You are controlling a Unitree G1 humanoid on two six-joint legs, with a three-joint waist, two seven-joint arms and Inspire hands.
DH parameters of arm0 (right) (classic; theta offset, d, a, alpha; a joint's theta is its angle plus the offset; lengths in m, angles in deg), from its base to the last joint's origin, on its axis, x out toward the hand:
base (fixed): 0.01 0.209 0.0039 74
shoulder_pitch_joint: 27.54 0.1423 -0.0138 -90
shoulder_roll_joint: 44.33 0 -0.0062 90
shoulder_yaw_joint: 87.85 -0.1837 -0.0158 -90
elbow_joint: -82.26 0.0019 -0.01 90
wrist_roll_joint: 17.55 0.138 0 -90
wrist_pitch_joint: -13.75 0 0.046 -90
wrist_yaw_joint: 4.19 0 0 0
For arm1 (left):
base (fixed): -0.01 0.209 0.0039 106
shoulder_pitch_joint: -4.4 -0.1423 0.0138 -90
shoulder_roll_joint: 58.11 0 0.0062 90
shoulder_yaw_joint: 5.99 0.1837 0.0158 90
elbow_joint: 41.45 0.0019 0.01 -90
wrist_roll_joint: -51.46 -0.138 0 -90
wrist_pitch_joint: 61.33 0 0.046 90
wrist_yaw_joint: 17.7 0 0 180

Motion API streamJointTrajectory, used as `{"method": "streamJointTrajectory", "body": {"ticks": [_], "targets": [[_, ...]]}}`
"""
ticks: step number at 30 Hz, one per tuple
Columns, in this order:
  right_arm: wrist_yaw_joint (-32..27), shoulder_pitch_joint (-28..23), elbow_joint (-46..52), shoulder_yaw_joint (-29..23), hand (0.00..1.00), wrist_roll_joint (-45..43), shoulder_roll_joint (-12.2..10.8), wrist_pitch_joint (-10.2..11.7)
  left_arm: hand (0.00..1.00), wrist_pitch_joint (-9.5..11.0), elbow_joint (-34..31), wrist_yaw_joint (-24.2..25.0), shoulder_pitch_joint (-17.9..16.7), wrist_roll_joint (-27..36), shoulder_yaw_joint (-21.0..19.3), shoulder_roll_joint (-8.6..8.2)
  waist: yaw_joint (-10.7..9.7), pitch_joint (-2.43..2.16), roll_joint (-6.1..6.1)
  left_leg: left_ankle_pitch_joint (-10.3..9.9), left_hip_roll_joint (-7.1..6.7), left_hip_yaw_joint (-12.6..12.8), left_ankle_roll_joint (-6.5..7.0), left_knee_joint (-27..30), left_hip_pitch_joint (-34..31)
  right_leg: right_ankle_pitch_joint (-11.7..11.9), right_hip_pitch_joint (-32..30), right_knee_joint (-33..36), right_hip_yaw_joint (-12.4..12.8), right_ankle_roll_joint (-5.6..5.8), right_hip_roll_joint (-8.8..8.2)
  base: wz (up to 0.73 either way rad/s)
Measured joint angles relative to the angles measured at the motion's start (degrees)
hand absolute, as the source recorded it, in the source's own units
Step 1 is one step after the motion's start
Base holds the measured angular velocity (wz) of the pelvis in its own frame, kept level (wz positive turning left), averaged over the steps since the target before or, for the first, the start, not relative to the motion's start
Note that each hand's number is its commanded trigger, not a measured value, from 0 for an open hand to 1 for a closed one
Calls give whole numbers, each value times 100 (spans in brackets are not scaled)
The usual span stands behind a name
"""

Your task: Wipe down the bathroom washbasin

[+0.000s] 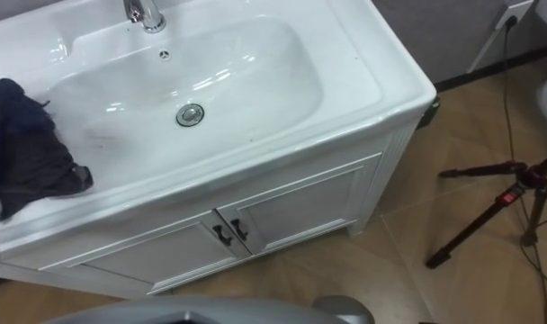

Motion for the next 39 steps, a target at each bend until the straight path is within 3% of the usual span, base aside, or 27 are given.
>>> {"method": "streamJointTrajectory", "body": {"ticks": [15, 21, 23, 28, 35, 39], "targets": [[-2, -71, 26, -3, 0, 0, 0, 8, 0, 0, -1, 190, 33, -12, -177, 0, 17, -29, -21, 0, -1, 13, 0, 1, 20, 0, 1, -2, 51, 0, 6, -1], [-3, -90, 27, -2, 0, 4, 0, 16, 0, 17, -149, -113, 34, -11, -458, 7, 37, -25, -26, 0, 1, 26, 0, 0, 20, 1, -3, 6, 55, -1, 11, 0], [-8, -85, 26, 2, 0, -12, 0, 17, 0, 141, -249, -320, 34, -17, -522, 22, 73, -23, -43, 0, 1, 27, 0, 0, 25, 0, -8, 18, 70, -1, 15, -2], [-9, -207, 68, 2, 0, -94, -4, 60, 0, 429, -350, -853, 30, -19, -978, 28, 351, -10, -93, 0, 1, 5, 0, 1, 66, 2, -1, 19, 140, -6, 31, -9], [-148, -485, 247, 5, 0, -155, -5, 68, 0, 521, -348, -1543, -62, 2, -1744, 30, 802, -53, -120, 0, -3, -32, 0, -6, 51, 3, 7, -1, 52, -8, 18, 3], [-310, -563, 488, 16, 0, -228, -8, 69, 0, 746, -176, -1985, -427, 415, -2070, 29, 1001, -71, -91, 0, -21, -88, 0, -4, 20, 3, 9, -17, -30, 3, -16, 11]]}}
